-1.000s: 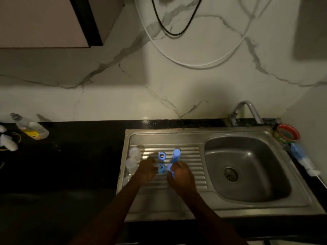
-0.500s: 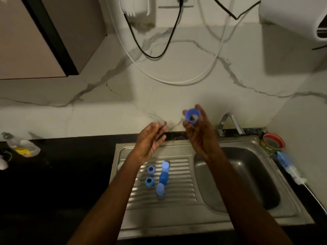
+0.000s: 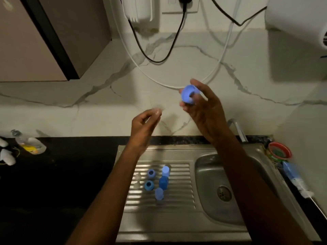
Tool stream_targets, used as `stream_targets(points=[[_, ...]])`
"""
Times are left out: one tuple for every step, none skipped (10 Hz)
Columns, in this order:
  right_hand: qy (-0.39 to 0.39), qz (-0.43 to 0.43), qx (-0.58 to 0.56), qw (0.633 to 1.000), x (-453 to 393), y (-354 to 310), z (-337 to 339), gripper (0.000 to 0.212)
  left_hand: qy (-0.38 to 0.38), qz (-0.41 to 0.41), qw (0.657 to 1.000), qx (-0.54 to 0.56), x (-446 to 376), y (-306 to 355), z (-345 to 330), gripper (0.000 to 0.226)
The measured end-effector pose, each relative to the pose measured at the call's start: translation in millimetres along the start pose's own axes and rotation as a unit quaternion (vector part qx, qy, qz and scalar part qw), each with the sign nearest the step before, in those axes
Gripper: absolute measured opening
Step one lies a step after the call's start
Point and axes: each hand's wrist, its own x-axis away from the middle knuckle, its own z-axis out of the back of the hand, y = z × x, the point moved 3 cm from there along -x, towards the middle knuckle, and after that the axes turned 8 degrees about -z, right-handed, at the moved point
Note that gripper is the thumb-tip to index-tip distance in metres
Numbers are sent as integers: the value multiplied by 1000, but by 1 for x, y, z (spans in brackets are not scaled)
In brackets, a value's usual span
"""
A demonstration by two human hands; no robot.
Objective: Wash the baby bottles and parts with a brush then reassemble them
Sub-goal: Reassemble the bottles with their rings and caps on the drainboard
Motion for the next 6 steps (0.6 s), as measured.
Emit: stream_targets(points=[[43,-148,51,987,23,72,40,28,-94,-12,947,-306,27,-59,16,7],[-17,-174,685,707,59,167,112,15,-304,35,747,-591,62,-116,46,11],[27,-105,700,706,50,158,111,8,-193,14,852,-487,52,-89,40,7],[92,-4,579,810,7,75,47,19,-98,-70,912,-392,18,-22,23,12],[9,-18,117,993,-6,8,-7,27,-73,-77,966,-237,0,31,5,17],[-52,-60,-70,994,12,15,-6,23,-56,-45,993,-93,8,27,6,12]])
